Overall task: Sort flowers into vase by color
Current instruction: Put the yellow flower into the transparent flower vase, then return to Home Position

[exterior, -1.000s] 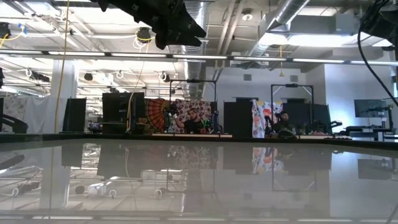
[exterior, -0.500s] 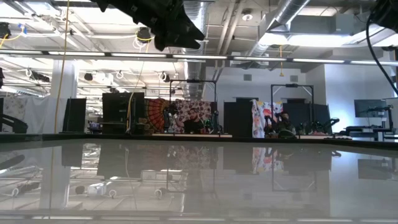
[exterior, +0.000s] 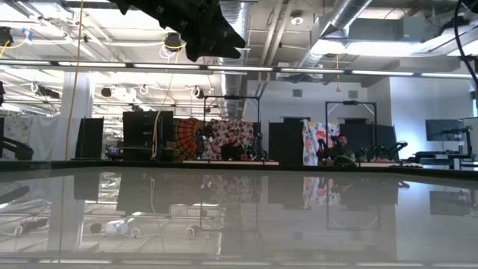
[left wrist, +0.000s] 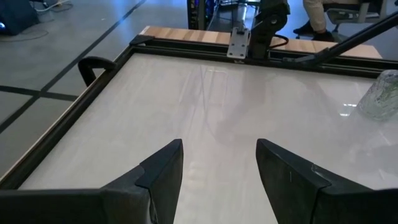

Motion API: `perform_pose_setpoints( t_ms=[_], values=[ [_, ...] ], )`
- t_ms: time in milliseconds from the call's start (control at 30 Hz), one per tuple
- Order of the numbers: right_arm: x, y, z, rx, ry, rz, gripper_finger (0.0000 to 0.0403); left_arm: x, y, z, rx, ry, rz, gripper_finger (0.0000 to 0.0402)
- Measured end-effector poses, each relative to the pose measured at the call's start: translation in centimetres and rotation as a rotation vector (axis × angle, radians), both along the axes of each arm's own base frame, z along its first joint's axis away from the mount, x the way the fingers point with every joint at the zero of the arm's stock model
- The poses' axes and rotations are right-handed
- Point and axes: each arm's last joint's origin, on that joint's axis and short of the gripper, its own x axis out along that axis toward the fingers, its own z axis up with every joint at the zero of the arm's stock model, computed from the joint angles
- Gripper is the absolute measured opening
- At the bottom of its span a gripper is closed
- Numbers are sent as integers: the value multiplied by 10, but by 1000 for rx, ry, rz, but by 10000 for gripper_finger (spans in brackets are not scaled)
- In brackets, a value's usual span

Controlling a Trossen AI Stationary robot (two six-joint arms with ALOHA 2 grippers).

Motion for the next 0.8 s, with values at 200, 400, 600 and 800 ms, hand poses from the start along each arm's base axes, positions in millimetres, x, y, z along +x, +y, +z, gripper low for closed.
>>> perform_pose_setpoints(
  t_ms=[200,400,600,800],
  values=[
    [5,2,-4,-9,5,-27,58,0,0,1,-13,-9,6,192],
    [8,-5,5,94,19,-71,96,0,0,1,-30,-13,11,192],
    [6,-7,9,229,145,-56,168,0,0,1,-33,-13,11,192],
    [1,-11,4,393,410,-113,207,0,0,0,-5,-5,0,192]
  ],
)
